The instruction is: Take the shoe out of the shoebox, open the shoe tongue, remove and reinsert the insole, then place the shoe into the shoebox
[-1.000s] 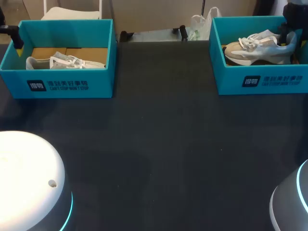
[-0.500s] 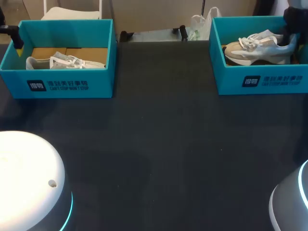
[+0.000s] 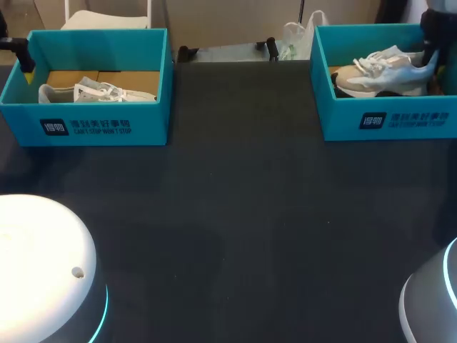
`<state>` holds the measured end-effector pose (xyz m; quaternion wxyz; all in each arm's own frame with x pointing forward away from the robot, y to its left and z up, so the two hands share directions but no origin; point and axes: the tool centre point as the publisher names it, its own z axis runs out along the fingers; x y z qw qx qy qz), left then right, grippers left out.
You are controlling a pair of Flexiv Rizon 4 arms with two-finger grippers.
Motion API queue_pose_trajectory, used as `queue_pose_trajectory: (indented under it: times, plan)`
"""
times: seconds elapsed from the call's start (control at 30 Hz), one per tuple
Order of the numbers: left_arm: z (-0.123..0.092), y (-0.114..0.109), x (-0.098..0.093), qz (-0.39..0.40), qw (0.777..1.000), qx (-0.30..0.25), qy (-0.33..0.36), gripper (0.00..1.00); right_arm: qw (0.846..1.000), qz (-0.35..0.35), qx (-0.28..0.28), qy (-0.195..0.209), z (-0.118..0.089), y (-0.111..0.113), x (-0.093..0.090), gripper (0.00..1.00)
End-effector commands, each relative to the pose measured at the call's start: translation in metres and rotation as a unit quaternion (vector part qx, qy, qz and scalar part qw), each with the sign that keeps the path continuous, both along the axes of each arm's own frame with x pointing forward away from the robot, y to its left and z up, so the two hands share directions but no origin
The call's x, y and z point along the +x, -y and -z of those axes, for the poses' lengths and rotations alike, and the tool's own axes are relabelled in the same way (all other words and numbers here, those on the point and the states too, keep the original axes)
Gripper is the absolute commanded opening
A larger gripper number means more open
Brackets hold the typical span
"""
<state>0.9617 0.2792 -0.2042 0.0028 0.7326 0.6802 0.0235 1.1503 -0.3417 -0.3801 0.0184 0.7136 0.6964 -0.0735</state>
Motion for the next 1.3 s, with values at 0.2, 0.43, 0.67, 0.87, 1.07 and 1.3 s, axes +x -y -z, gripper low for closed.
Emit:
queue_pose_trajectory:
  times: [0.2,0.43,0.67,0.87,1.07,1.3]
  plan:
    - [0.0,0.0,-0.001,0.001,1.0,0.001,0.001,1.0,1.0,0.025,-0.006,-0.018,-0.038,0.005,0.008,0.0]
    - [0.0,0.0,-0.001,0.001,1.0,0.001,0.001,1.0,0.999,0.033,-0.008,-0.001,-0.077,0.0,0.004,0.0]
    - [0.0,0.0,-0.001,0.001,1.0,0.001,0.001,1.0,0.999,0.029,-0.023,0.018,-0.119,-0.007,-0.007,0.0]
    - [0.0,0.0,-0.001,0.001,1.0,0.001,0.001,1.0,0.998,0.014,-0.036,0.045,-0.161,-0.013,-0.019,0.0]
    - [0.0,0.0,-0.001,0.001,1.0,0.001,0.001,1.0,0.997,0.013,-0.04,0.063,-0.198,-0.018,-0.044,0.0]
    - [0.0,0.0,-0.001,0.001,1.0,0.001,0.001,1.0,0.996,0.001,-0.049,0.078,-0.228,-0.034,-0.085,0.0]
